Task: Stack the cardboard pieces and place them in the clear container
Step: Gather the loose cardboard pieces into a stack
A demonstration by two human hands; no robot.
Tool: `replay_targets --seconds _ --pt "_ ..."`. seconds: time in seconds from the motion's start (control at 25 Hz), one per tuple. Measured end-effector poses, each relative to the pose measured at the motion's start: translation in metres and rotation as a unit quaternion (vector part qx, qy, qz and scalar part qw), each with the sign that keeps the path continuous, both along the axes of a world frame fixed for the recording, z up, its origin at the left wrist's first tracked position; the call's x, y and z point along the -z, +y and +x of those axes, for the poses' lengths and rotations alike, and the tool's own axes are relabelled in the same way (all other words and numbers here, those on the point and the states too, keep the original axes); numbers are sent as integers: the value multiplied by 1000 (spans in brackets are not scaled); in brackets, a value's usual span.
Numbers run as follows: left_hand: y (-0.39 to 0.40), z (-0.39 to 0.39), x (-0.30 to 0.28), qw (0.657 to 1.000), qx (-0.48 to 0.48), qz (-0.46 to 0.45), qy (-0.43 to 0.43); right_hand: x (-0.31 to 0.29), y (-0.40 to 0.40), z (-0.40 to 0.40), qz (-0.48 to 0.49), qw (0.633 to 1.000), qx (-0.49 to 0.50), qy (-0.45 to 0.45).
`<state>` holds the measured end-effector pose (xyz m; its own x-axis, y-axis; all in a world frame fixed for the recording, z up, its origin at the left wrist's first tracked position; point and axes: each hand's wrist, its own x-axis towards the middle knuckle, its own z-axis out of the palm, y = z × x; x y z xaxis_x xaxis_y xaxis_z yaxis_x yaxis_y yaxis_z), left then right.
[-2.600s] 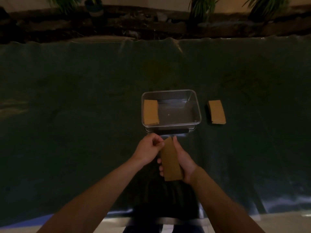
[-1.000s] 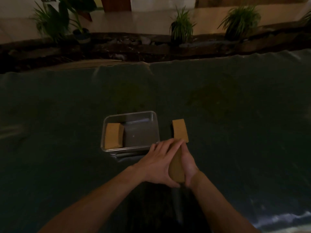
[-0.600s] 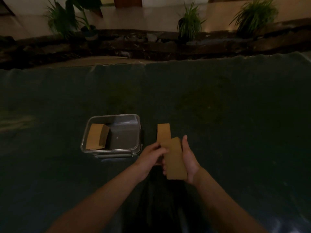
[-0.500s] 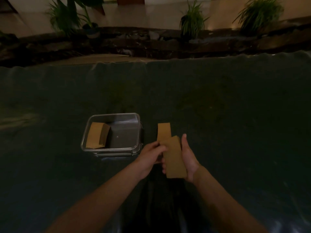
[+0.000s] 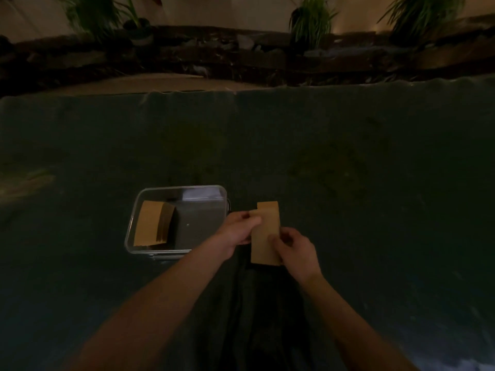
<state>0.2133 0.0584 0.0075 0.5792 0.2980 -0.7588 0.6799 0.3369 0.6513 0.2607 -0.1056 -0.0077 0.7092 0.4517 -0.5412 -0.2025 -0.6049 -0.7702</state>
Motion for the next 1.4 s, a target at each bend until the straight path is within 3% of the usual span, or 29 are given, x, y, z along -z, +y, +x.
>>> replay_targets --seconds 0.24,0.36,0.56,0.72,1.08,1.4 --pt "5 14 29 998 -67 -14 6 25 25 31 13 996 65 51" --pt "3 14 48 996 -92 -5 0 37 29 41 -22 998 62 23" --pt "-5 30 72 987 -53 151 29 47 34 38 -119 984 41 -124" --pt "-11 38 82 972 -43 225 57 56 42 40 -156 975 24 -155" --pt "-15 40 97 946 8 320 56 74 45 44 -178 975 31 -129" --pt "-16 49 97 971 -35 215 95 78 55 60 -139 986 85 43"
